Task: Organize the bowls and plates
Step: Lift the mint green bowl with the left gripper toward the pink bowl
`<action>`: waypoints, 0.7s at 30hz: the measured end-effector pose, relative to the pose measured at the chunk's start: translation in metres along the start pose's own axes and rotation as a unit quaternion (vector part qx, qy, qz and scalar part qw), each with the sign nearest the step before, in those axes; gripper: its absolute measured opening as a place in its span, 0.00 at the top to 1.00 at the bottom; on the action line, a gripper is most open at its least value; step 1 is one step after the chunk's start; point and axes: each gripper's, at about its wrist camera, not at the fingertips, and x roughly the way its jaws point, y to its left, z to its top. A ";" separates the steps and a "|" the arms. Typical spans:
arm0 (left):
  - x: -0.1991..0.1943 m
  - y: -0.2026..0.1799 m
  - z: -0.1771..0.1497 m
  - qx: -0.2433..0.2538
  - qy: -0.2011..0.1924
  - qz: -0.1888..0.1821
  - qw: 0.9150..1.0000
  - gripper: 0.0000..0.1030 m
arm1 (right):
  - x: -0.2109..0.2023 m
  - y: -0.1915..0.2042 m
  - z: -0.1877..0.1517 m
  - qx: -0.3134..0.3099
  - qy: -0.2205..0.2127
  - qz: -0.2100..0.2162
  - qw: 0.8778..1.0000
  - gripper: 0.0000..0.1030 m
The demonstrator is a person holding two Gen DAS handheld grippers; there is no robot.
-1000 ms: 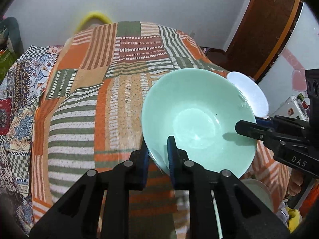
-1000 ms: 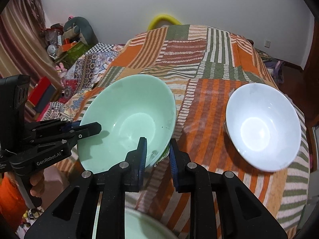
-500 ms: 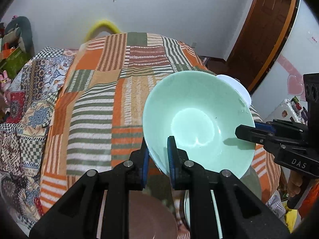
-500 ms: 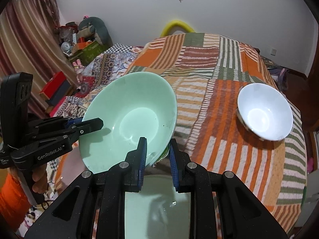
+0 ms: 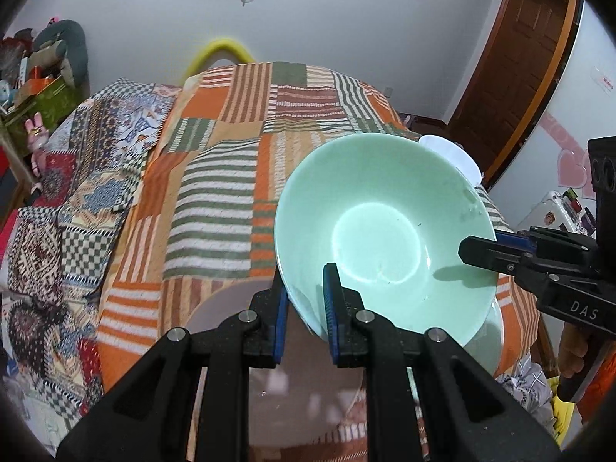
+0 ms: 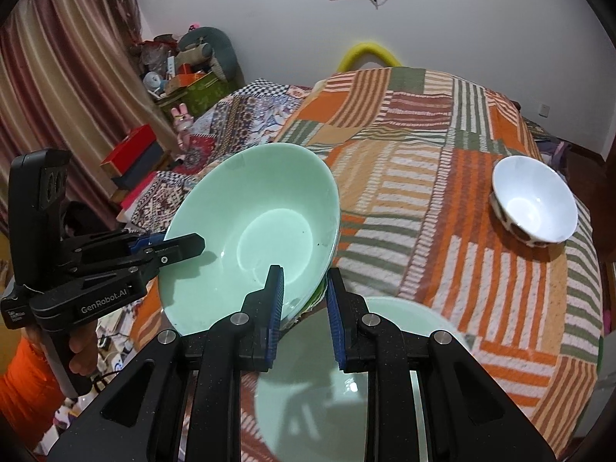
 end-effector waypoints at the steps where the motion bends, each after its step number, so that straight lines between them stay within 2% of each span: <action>1: -0.003 0.002 -0.003 -0.001 0.000 0.002 1.000 0.84 | 0.000 0.003 -0.002 -0.001 0.001 0.002 1.000 0.81; 10: -0.020 0.026 -0.039 -0.018 0.009 0.020 1.000 0.84 | 0.011 0.034 -0.021 -0.011 0.016 0.024 1.000 0.81; 21: -0.006 0.061 -0.074 -0.054 0.040 0.034 0.997 0.84 | 0.047 0.058 -0.038 -0.017 0.059 0.039 0.997 0.81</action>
